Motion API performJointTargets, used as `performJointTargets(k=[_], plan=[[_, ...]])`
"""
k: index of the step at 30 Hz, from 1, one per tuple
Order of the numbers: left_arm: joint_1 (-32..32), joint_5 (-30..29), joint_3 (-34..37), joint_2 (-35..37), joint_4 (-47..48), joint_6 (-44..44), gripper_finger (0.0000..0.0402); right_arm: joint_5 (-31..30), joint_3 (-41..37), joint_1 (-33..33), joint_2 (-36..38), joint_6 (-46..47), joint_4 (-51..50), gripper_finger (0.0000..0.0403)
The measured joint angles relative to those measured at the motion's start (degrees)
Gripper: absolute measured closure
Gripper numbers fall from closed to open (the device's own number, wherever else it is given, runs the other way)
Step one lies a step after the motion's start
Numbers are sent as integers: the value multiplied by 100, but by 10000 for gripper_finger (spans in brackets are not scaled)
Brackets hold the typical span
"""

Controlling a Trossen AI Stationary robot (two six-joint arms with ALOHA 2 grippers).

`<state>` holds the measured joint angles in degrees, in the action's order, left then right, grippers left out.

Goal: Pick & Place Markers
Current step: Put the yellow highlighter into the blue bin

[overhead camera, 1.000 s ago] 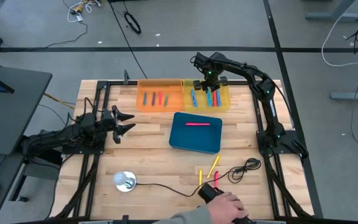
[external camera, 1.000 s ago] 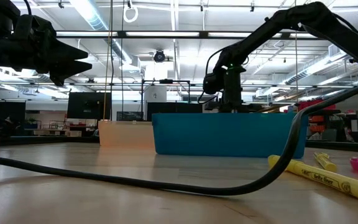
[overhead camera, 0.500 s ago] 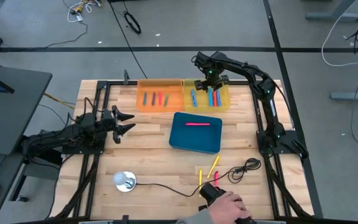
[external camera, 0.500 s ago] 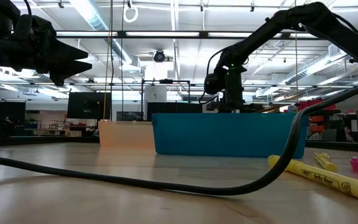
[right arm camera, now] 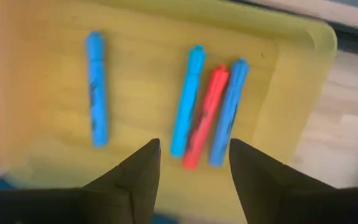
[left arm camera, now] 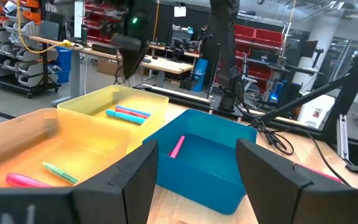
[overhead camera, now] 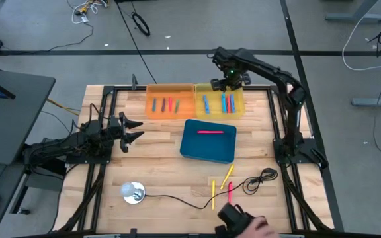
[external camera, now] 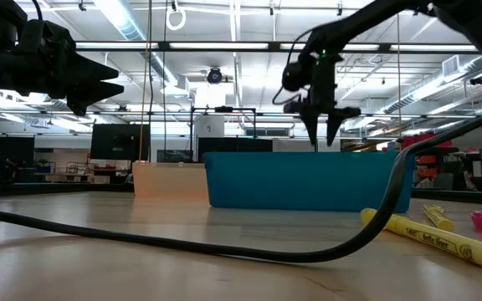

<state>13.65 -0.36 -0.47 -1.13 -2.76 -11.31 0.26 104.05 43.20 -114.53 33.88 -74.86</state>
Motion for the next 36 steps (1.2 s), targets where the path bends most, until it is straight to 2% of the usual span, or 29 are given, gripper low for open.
performJointTargets(k=[9, 15, 23, 27, 36], plan=[[-2, -2, 0, 2, 0, 4, 179, 19, 0, -514, 754, 437, -254, 213], [-2, -2, 0, 2, 0, -2, 179, 26, 0, -886, 888, 852, -420, 213], [-1, 0, 0, 1, 2, -2, 179, -20, 0, -1012, 891, 1033, -438, 213], [0, 0, 0, 2, 2, -2, 179, -244, 0, -1407, 891, 1195, -580, 213], [-2, -2, 0, 2, 2, 2, 179, -273, -2, -2356, 891, 1882, -772, 213]])
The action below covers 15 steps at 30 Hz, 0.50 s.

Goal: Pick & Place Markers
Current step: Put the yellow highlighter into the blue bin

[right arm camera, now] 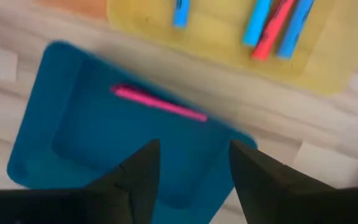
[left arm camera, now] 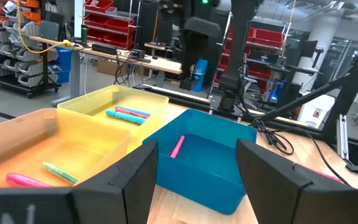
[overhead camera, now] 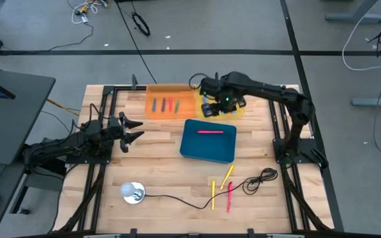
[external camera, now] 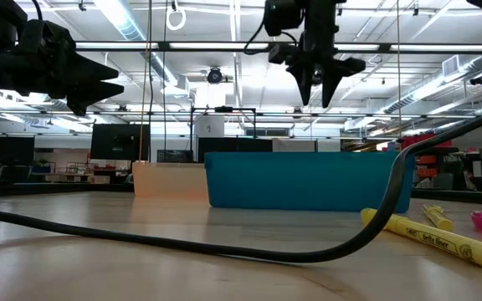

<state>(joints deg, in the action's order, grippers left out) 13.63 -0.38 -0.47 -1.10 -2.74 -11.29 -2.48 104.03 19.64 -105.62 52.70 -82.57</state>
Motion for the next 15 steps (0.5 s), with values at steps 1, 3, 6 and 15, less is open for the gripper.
performJointTargets(k=[1, 3, 6, 15], plan=[[1, 1, 0, 0, 0, 3, 179, 6, 0, -103, 0, 69, -43, 213], [1, 0, 0, 0, 0, -2, 179, -8, 0, -301, 0, 235, -136, 213], [1, 0, 0, 0, 0, -2, 179, -25, 0, -619, 0, 497, -218, 213], [0, 2, 0, 0, 0, -2, 179, -4, -2, -1774, 0, 1386, -396, 213]])
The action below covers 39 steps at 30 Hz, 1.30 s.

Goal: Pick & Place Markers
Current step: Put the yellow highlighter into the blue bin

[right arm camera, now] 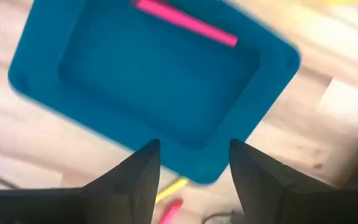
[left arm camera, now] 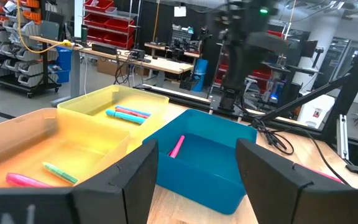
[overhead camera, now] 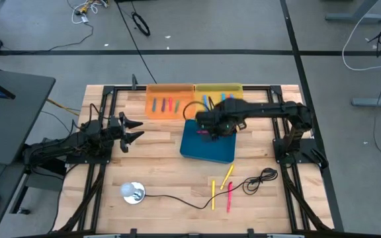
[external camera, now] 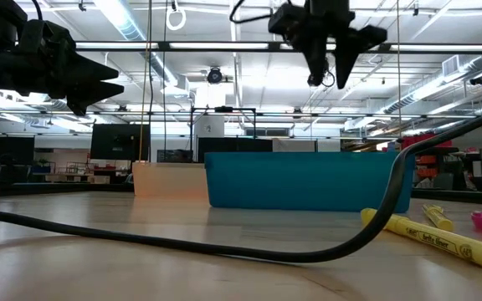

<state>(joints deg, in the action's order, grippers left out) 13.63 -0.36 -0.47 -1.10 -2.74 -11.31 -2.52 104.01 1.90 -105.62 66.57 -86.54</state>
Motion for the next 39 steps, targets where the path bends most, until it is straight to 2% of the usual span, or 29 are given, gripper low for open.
performJointTargets(k=[12, 20, 32, 39], plan=[[0, 0, 0, 0, 0, 0, 179, 10, 0, -1607, 0, 1440, -334, 213], [1, 0, 0, -1, -1, 0, 179, 177, -2, -2166, 0, 2224, -348, 213], [2, 0, 0, 0, -2, 0, 179, 198, -27, -2270, -2, 2892, -332, 213], [2, 0, -2, 0, -2, 0, 179, 372, -609, -2092, 37, 2878, -1, 213]])
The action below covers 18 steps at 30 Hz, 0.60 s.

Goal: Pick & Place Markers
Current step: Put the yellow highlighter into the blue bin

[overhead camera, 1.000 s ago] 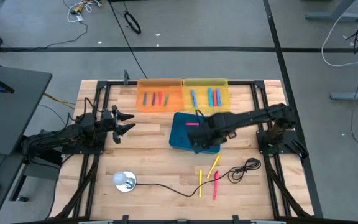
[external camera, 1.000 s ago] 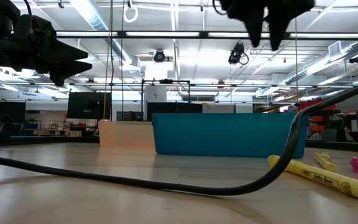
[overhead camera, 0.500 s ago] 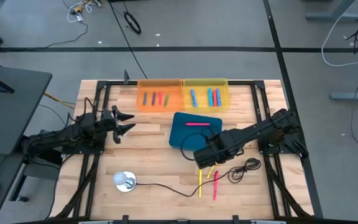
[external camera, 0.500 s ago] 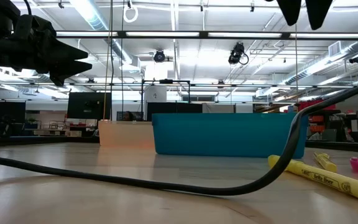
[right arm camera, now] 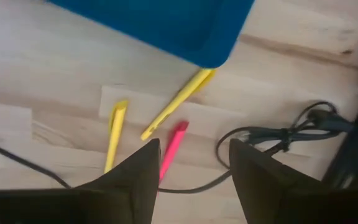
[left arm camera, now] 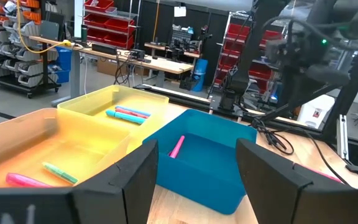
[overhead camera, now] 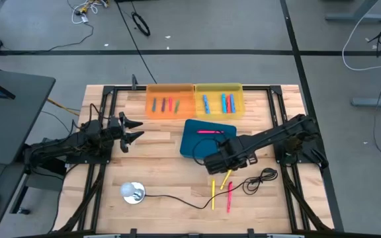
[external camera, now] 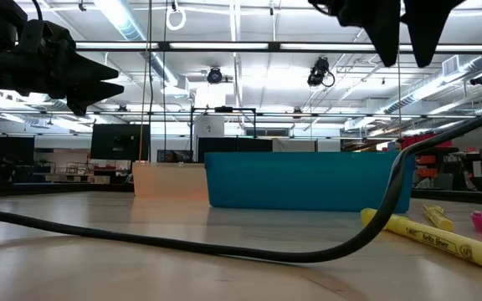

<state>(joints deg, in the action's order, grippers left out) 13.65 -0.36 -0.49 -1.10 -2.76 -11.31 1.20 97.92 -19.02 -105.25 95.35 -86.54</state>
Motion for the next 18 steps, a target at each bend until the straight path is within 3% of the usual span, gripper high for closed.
performJointTargets(k=[18], plan=[[-2, 0, 0, 0, 0, 3, 179, 503, -1700, 24, 27, 358, 1889, 213]])
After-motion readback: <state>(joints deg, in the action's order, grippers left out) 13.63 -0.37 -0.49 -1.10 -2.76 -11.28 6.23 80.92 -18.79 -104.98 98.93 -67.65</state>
